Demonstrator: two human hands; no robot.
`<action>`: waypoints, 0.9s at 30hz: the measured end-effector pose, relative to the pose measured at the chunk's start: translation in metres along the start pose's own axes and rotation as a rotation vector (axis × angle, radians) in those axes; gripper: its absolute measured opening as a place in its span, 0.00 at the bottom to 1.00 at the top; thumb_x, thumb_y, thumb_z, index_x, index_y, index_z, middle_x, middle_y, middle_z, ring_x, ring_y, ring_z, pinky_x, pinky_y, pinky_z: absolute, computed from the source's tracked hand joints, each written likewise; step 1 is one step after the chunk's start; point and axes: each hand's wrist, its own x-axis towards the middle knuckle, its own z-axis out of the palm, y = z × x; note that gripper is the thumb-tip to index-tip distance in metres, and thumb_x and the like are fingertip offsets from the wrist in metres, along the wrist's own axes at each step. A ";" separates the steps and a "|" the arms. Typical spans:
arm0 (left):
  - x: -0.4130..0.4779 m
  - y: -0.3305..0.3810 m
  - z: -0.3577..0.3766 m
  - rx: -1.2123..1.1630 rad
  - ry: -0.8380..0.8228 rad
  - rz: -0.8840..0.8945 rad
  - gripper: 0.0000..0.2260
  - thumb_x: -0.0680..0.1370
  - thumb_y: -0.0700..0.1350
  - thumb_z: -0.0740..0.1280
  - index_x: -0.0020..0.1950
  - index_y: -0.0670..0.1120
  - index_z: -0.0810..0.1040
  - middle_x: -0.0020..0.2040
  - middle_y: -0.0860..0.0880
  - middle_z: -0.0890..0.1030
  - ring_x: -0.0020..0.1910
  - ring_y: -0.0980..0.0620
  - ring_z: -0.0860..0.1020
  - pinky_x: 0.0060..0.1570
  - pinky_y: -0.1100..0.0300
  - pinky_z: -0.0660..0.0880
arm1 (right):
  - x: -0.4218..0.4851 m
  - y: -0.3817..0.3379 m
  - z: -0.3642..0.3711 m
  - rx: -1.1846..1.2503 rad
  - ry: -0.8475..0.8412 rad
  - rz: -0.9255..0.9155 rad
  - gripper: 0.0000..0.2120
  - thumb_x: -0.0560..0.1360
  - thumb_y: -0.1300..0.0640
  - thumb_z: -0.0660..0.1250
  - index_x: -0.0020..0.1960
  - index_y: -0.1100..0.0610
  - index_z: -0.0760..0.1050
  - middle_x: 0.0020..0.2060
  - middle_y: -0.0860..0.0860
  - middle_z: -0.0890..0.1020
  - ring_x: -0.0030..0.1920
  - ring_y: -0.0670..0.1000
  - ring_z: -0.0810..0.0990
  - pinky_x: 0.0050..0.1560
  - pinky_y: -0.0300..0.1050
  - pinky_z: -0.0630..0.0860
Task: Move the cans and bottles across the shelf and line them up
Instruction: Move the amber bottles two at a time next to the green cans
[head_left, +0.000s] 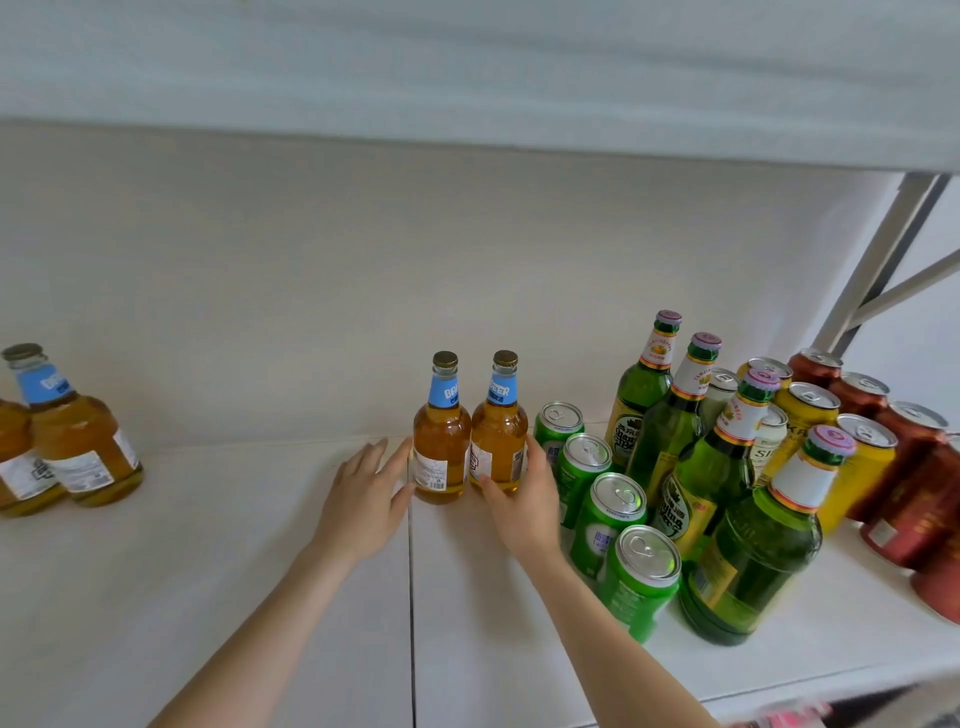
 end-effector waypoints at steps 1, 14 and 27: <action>-0.006 0.001 -0.005 0.037 0.020 0.019 0.27 0.82 0.51 0.61 0.79 0.49 0.58 0.77 0.41 0.64 0.76 0.39 0.61 0.72 0.46 0.60 | -0.006 -0.002 -0.002 -0.073 -0.002 -0.021 0.35 0.71 0.48 0.73 0.73 0.47 0.61 0.63 0.45 0.75 0.62 0.46 0.74 0.61 0.48 0.75; -0.097 0.007 -0.037 0.379 0.173 0.129 0.31 0.72 0.51 0.74 0.73 0.47 0.71 0.72 0.38 0.71 0.72 0.37 0.69 0.68 0.36 0.62 | -0.083 -0.025 -0.040 -0.832 -0.021 -0.324 0.39 0.68 0.45 0.73 0.74 0.56 0.64 0.71 0.57 0.71 0.70 0.61 0.70 0.62 0.60 0.72; -0.181 0.033 -0.057 0.393 0.176 0.104 0.30 0.73 0.54 0.71 0.74 0.49 0.71 0.74 0.39 0.69 0.73 0.38 0.67 0.68 0.34 0.64 | -0.166 -0.032 -0.068 -0.978 0.049 -0.420 0.40 0.66 0.42 0.75 0.73 0.54 0.66 0.71 0.57 0.71 0.70 0.60 0.70 0.67 0.60 0.68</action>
